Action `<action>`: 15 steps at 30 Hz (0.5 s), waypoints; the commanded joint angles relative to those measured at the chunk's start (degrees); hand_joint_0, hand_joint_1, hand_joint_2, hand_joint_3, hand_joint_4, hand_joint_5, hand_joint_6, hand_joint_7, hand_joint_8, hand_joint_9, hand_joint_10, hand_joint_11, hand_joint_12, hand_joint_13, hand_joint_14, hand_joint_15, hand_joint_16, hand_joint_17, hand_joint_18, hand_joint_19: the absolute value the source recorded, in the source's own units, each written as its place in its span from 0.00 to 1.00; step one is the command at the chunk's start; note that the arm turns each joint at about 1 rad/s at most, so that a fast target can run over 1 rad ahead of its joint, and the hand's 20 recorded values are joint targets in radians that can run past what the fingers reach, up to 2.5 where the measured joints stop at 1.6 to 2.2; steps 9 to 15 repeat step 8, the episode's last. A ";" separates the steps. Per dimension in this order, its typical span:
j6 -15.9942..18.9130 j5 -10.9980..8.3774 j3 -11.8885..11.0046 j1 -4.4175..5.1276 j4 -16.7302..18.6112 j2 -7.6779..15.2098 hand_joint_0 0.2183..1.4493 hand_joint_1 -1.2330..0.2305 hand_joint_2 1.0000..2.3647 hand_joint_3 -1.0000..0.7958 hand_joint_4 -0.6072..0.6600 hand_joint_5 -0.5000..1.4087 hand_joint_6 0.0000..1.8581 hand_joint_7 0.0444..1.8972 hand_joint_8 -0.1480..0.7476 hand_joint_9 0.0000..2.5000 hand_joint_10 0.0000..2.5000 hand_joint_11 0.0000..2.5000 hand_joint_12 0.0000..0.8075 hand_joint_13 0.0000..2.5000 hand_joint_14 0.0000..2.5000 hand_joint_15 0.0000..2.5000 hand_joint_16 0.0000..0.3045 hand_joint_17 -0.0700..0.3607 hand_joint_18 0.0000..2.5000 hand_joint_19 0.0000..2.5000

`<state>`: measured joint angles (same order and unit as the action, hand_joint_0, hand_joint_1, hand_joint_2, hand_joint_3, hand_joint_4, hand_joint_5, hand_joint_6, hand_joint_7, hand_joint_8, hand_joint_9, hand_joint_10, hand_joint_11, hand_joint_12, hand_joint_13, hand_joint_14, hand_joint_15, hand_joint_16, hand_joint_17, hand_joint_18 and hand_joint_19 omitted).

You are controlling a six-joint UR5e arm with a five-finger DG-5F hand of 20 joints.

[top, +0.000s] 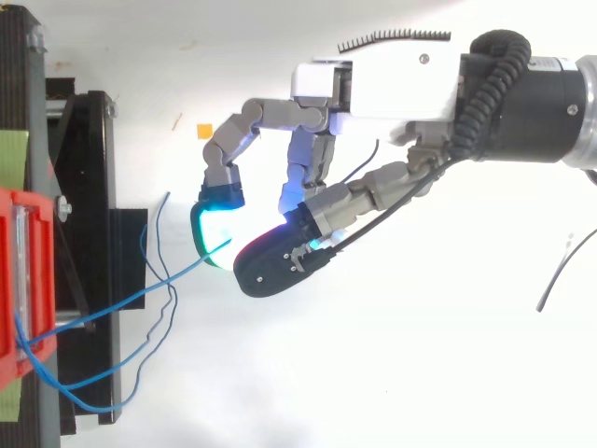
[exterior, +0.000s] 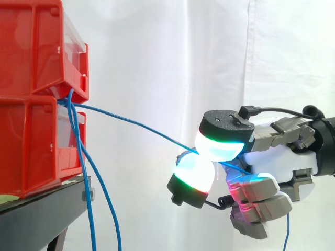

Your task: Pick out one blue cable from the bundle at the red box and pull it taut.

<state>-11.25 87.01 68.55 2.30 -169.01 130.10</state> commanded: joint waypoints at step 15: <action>0.00 0.00 0.00 -0.01 0.00 -0.02 0.42 0.27 0.01 0.42 0.41 0.20 0.50 0.52 0.50 0.58 0.01 0.43 0.38 0.58 0.01 0.51 0.15 0.40 0.44 0.39</action>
